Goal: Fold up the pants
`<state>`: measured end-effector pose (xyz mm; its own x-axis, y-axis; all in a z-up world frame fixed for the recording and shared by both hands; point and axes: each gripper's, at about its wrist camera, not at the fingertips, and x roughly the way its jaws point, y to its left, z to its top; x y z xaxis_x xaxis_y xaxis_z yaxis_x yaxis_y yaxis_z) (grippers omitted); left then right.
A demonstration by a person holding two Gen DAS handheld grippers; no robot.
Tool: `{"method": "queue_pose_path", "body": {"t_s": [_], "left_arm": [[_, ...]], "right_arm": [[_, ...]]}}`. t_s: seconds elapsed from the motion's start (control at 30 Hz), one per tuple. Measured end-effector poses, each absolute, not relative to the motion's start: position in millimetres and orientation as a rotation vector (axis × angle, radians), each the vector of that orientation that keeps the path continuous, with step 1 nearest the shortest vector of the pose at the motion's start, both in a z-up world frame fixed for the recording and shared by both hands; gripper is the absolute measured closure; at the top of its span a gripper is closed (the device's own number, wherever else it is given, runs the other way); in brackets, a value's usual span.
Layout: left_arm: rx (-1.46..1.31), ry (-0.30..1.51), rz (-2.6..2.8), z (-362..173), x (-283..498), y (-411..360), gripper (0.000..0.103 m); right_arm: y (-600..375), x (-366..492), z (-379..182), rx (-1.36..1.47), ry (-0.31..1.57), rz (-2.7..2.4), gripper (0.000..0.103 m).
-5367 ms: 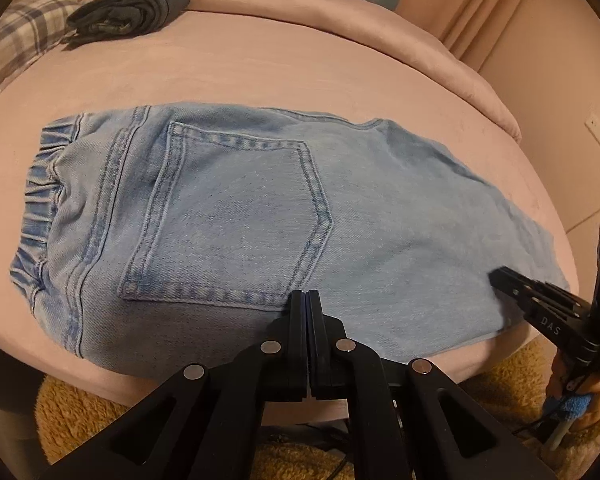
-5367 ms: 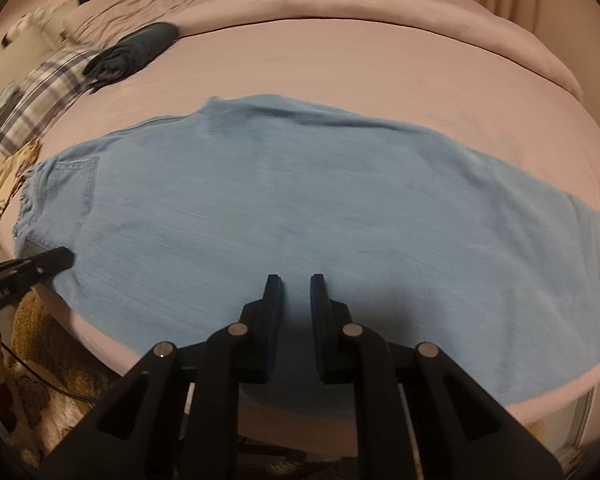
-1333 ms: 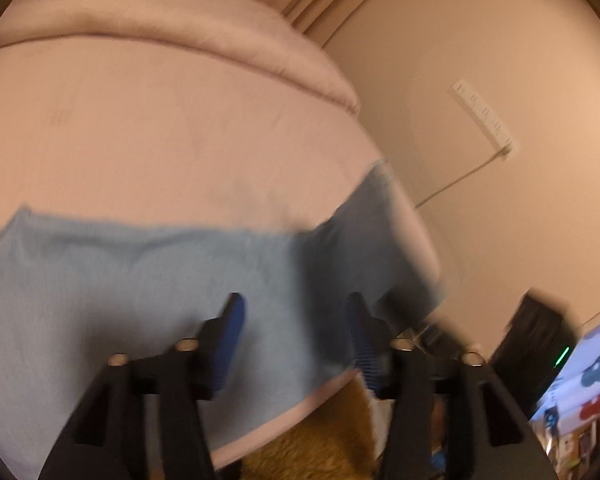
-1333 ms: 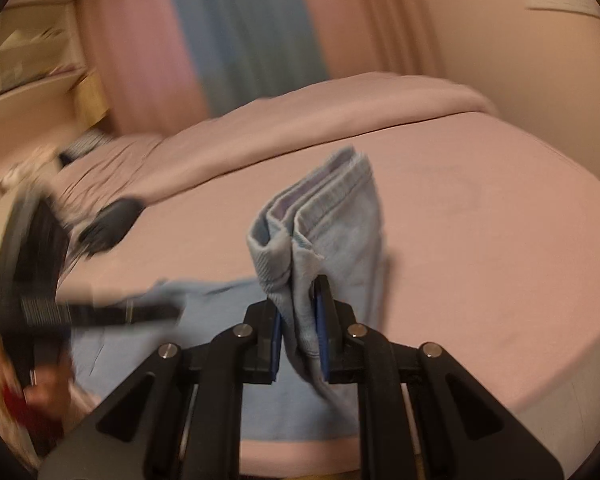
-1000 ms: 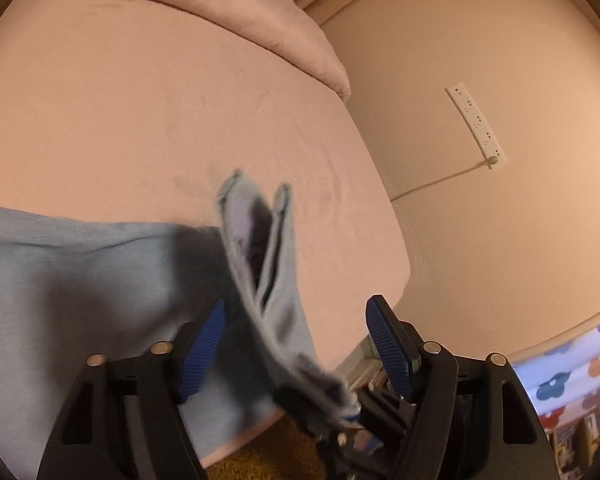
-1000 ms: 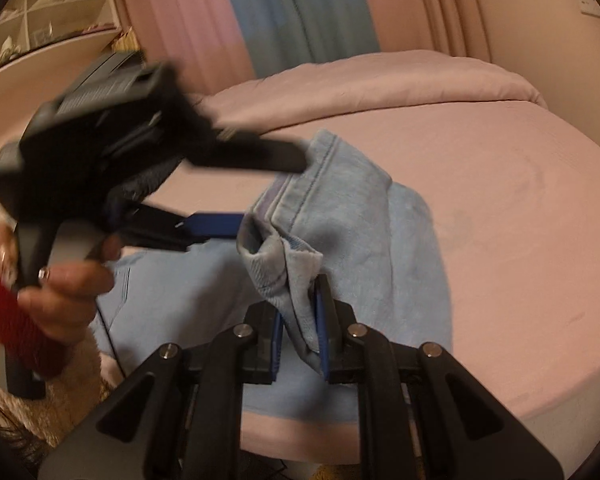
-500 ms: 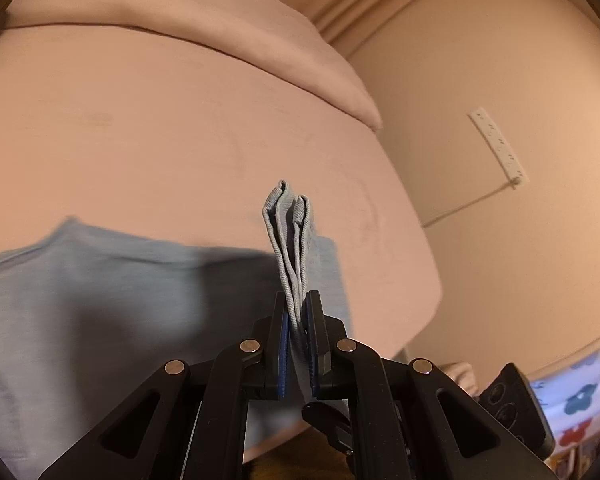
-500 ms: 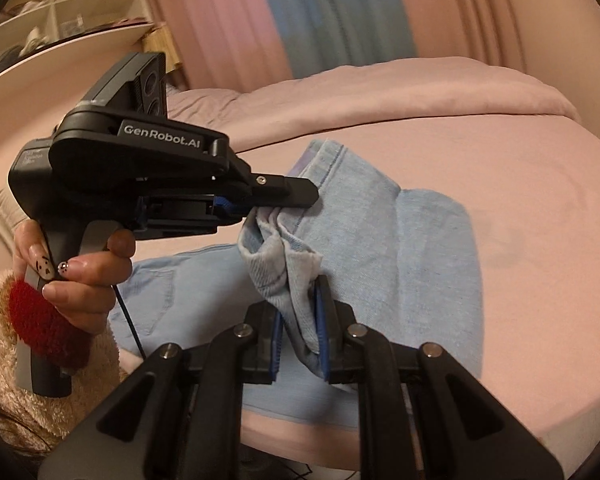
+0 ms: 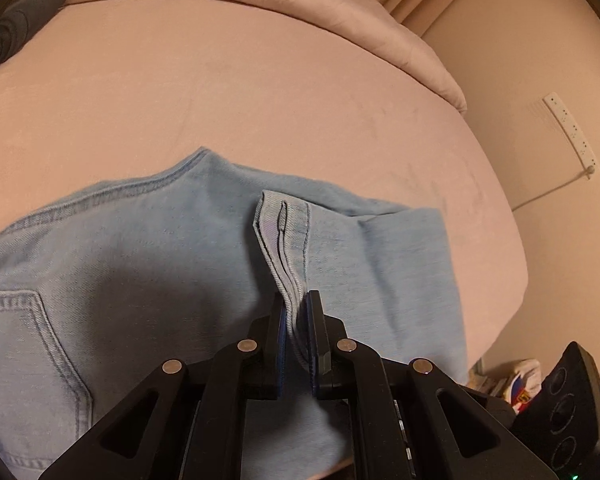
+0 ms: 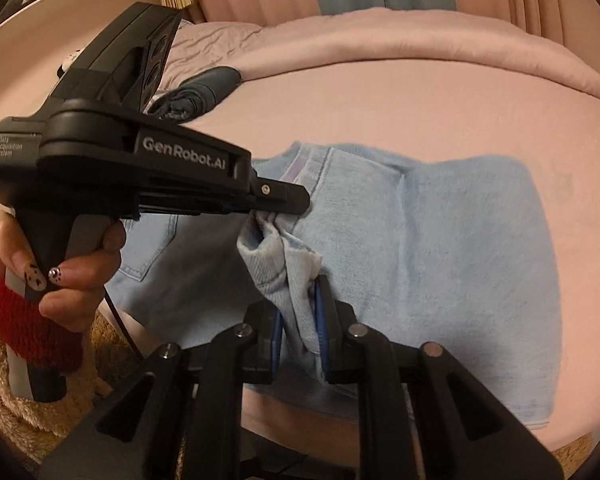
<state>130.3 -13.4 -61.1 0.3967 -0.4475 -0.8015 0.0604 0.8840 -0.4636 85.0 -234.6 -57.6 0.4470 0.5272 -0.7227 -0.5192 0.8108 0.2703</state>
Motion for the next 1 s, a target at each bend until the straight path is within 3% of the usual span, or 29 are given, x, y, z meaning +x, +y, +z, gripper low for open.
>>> {"method": "queue_pose_path", "body": {"t_s": [0.17,0.23,0.33,0.5,0.6,0.73,1.0], "left_arm": [[-0.372,1.127,-0.319,-61.3,128.2,-10.7,0.096],[-0.345,1.123,-0.302,-59.1,125.6,-7.1,0.094],[-0.332,1.115,-0.294,-58.2,124.4,-3.9,0.093],[-0.243,1.067,-0.159,-49.1,116.1,7.2,0.094],[-0.313,1.032,-0.213,-37.4,106.9,14.2,0.094],[-0.312,0.988,-0.339,-21.7,87.3,-9.6,0.094],[-0.143,1.097,-0.348,-70.1,68.2,-60.5,0.094]], "right_arm": [[-227.2,90.5,-57.3,0.010,0.915,0.644,0.083],[-226.4,91.3,-56.1,-0.001,0.936,0.647,0.069],[-231.1,91.0,-47.4,0.029,0.975,0.673,0.055],[-264.8,77.6,-26.1,0.064,0.930,0.614,0.049],[-292.4,79.1,-17.1,0.061,0.881,0.478,0.050],[-314.3,81.2,-28.9,0.035,0.928,0.391,0.078],[-309.6,82.5,-51.4,-0.048,0.982,0.311,0.078]]}}
